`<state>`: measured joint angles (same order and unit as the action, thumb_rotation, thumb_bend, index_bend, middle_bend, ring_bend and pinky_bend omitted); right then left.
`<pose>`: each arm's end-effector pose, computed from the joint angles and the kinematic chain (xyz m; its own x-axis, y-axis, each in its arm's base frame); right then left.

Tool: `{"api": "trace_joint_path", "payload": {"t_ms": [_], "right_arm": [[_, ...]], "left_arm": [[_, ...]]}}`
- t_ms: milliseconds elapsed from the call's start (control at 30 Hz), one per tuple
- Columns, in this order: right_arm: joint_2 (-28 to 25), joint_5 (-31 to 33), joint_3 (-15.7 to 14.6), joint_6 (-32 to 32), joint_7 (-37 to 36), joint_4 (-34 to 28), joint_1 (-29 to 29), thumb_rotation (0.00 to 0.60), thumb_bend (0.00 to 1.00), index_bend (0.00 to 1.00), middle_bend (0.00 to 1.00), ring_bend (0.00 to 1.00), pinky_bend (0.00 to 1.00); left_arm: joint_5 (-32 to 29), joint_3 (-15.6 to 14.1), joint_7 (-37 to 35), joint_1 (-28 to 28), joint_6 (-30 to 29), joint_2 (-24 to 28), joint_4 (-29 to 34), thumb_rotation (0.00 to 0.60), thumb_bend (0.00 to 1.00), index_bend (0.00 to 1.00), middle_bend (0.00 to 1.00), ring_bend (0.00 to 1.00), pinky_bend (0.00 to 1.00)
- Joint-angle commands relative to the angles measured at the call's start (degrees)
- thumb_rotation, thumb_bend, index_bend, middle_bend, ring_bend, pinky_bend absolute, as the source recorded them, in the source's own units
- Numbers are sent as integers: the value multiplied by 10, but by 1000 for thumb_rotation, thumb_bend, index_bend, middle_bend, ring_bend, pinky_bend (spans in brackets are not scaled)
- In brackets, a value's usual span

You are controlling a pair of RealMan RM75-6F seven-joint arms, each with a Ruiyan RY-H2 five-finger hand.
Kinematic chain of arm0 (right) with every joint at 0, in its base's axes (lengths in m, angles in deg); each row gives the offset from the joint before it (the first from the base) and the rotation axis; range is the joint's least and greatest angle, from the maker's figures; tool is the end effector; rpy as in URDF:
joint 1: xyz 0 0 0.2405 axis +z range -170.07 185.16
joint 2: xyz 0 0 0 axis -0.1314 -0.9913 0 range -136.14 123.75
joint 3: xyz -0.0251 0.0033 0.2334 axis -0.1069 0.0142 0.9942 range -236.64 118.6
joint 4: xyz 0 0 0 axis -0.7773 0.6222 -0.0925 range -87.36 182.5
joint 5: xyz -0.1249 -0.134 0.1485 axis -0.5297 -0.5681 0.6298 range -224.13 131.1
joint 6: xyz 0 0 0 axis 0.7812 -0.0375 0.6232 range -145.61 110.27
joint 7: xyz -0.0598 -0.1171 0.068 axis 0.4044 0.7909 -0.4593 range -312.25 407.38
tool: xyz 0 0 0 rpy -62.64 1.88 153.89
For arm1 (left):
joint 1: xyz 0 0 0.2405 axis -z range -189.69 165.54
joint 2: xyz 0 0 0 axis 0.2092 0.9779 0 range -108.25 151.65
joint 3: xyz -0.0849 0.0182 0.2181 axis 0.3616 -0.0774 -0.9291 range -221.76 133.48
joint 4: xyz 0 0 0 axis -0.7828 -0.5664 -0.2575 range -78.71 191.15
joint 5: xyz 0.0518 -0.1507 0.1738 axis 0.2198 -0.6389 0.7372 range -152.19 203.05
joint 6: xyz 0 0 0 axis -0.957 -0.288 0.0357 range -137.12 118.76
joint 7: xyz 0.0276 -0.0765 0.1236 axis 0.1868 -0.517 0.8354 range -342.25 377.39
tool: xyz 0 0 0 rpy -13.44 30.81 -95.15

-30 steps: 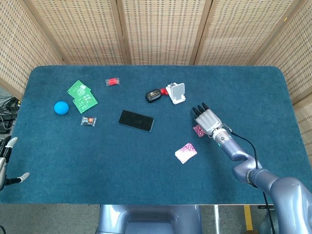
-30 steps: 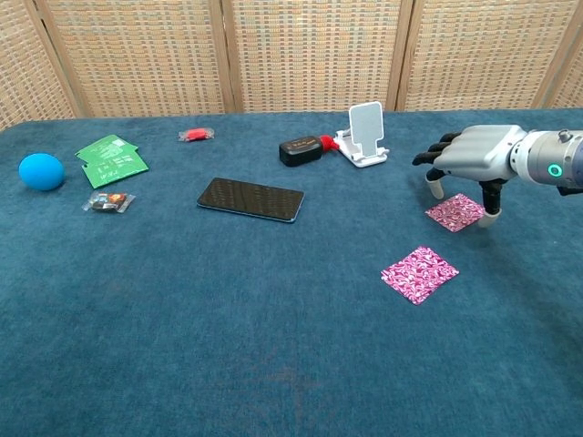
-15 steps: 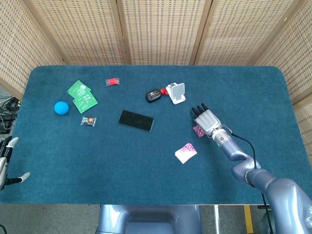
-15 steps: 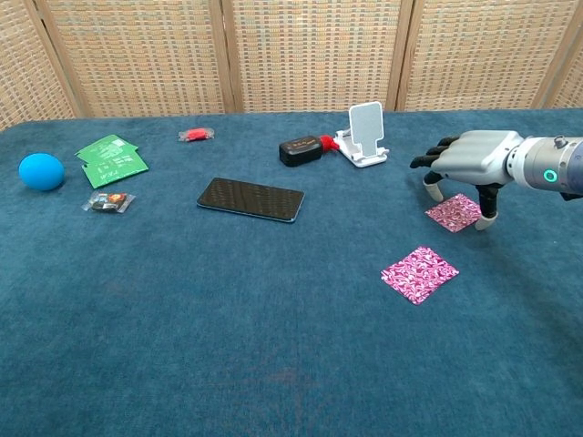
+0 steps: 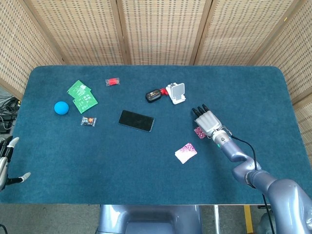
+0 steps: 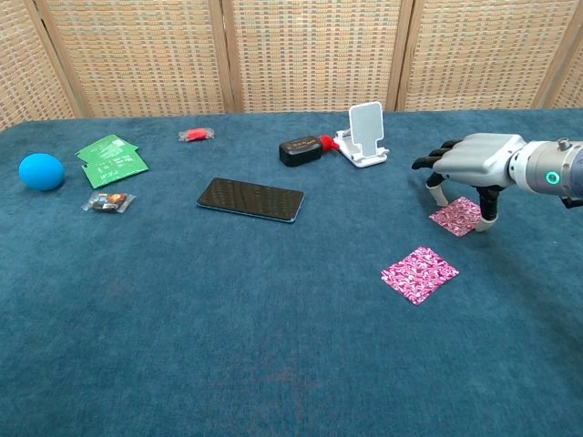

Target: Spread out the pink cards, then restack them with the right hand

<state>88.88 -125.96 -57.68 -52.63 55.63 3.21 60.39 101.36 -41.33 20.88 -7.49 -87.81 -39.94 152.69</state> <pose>-0.2179 -0.4347 -0.0395 0.8655 -0.2054 0.4569 -0.4933 -0.5081 0.7060 -0.3214 0.1799 0.1256 0.3880 0.1263 0.9130 0.9008 0.1573 -0.4046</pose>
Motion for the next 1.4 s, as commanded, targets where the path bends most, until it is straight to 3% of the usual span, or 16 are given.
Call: {"api": "trace_joint_path", "payload": {"t_ms": [33, 767, 1400], "right_arm": [[2, 1, 2, 0, -3, -1, -1, 600, 176, 483, 53, 18, 52], [7, 1, 16, -6, -12, 1, -5, 600, 289, 532, 68, 28, 59], [-7, 2, 24, -13, -6, -15, -7, 600, 293, 535, 74, 30, 60]], "left_arm": [[-1, 0, 0, 0, 0, 0, 0, 600, 0, 0, 0, 0, 0], [0, 0, -2, 0, -1, 1, 1, 600, 0, 0, 0, 0, 0], [4, -2, -1, -1, -4, 3, 6, 600, 0, 0, 0, 0, 0]]}}
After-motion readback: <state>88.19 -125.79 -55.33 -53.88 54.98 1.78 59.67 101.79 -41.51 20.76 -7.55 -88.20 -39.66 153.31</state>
